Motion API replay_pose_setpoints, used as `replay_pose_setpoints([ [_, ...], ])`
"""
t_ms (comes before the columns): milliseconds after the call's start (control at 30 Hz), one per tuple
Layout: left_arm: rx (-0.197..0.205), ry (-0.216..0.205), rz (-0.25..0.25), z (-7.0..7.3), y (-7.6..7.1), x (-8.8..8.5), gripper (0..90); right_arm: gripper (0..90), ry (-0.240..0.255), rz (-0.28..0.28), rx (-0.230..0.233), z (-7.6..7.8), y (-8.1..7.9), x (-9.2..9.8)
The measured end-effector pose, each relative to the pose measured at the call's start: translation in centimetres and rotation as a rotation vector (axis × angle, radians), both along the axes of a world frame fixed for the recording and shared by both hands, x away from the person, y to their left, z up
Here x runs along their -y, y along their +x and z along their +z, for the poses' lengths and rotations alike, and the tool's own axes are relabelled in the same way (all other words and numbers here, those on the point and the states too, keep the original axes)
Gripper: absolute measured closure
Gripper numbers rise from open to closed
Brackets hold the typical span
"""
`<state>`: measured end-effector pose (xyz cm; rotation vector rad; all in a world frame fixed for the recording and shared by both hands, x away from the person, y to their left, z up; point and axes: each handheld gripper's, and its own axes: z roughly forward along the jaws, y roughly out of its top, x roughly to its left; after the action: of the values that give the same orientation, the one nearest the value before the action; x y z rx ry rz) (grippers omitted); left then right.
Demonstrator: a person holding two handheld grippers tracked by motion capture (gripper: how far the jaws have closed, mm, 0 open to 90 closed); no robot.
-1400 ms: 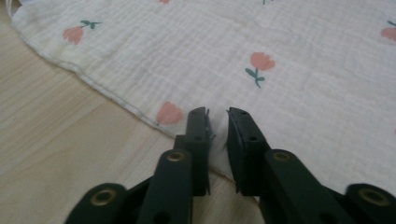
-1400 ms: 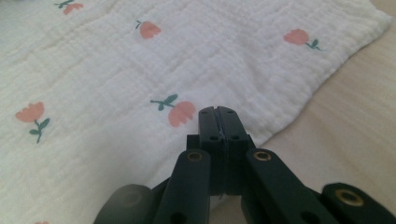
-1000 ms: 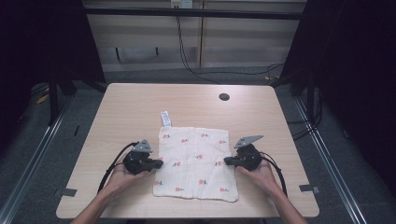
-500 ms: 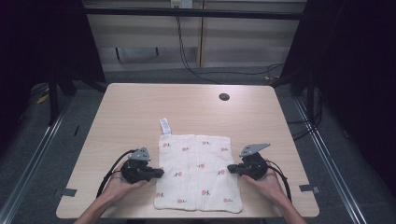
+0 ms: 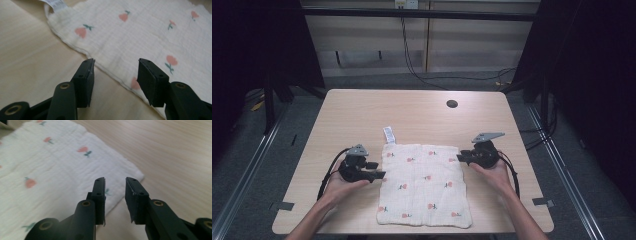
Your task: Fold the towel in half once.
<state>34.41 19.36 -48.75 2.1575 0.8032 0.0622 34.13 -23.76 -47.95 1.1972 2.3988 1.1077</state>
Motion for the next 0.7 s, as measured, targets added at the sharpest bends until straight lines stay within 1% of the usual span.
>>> replay_pose_setpoints([
  [33, -0.007, 0.003, 0.004, 0.1, 0.4, 0.1, 47.2, 69.1, 0.006, -0.006, -0.009, 0.0, 0.6, 0.1],
  [67, 0.009, 0.013, 0.021, 0.3, 0.9, 0.2, 45.8, 69.0, 0.021, -0.01, -0.016, 0.0, 1.0, 0.3],
  [100, 0.009, 0.013, 0.021, 0.3, 0.9, 0.2, 45.1, 69.0, 0.021, -0.01, -0.016, 0.0, 1.0, 0.3],
  [133, 0.005, -0.008, 0.039, 0.5, 1.6, 0.2, 45.1, 69.1, 0.015, -0.028, -0.016, -0.3, 1.8, 0.3],
  [167, 0.016, -0.014, 0.054, 0.6, 2.1, 0.3, 44.4, 69.1, 0.014, -0.022, -0.018, -0.4, 2.1, 0.2],
  [200, 0.019, -0.014, 0.066, 0.7, 2.5, 0.3, 44.5, 69.0, 0.003, -0.022, -0.017, -0.6, 2.4, 0.0],
  [233, 0.012, -0.019, 0.077, 0.7, 2.9, 0.4, 45.5, 69.0, 0.004, -0.023, -0.022, -0.7, 2.6, -0.2],
  [267, 0.012, -0.019, 0.077, 0.7, 2.9, 0.4, 47.4, 69.0, 0.006, -0.023, -0.029, -0.8, 2.8, -0.3],
  [300, -0.006, -0.036, 0.125, 0.3, 3.9, 0.3, 49.0, 69.0, -0.004, -0.023, -0.025, -0.9, 3.0, -0.5],
  [367, -0.003, -0.018, 0.122, -0.1, 4.2, 0.6, 49.9, 68.3, -0.001, -0.026, -0.024, -1.2, 3.5, -0.7],
  [400, -0.008, -0.008, 0.115, -0.3, 4.3, 0.7, 49.5, 67.7, -0.018, -0.036, -0.024, -1.2, 3.7, -0.8],
  [433, -0.012, -0.003, 0.11, -0.4, 4.4, 0.8, 48.3, 67.7, -0.023, -0.038, -0.025, -1.4, 4.0, -0.9],
  [500, -0.004, 0.011, 0.105, -0.5, 4.4, 0.9, 47.3, 67.0, -0.026, -0.05, -0.03, -1.6, 4.4, -0.8],
  [567, -0.007, 0.007, 0.102, -0.5, 4.5, 0.9, 46.3, 67.0, -0.023, -0.058, -0.033, -1.9, 4.8, -0.7],
  [633, -0.007, -0.001, 0.127, -0.5, 5.2, 0.6, 45.9, 65.9, -0.028, -0.059, -0.039, -2.2, 5.0, -0.7],
  [667, -0.011, 0.005, 0.131, -0.4, 5.5, 0.6, 46.0, 64.5, -0.023, -0.063, -0.044, -2.3, 4.9, -0.7],
  [700, -0.011, 0.005, 0.131, -0.4, 5.5, 0.6, 46.4, 64.5, -0.023, -0.063, -0.044, -2.3, 4.9, -0.7],
])
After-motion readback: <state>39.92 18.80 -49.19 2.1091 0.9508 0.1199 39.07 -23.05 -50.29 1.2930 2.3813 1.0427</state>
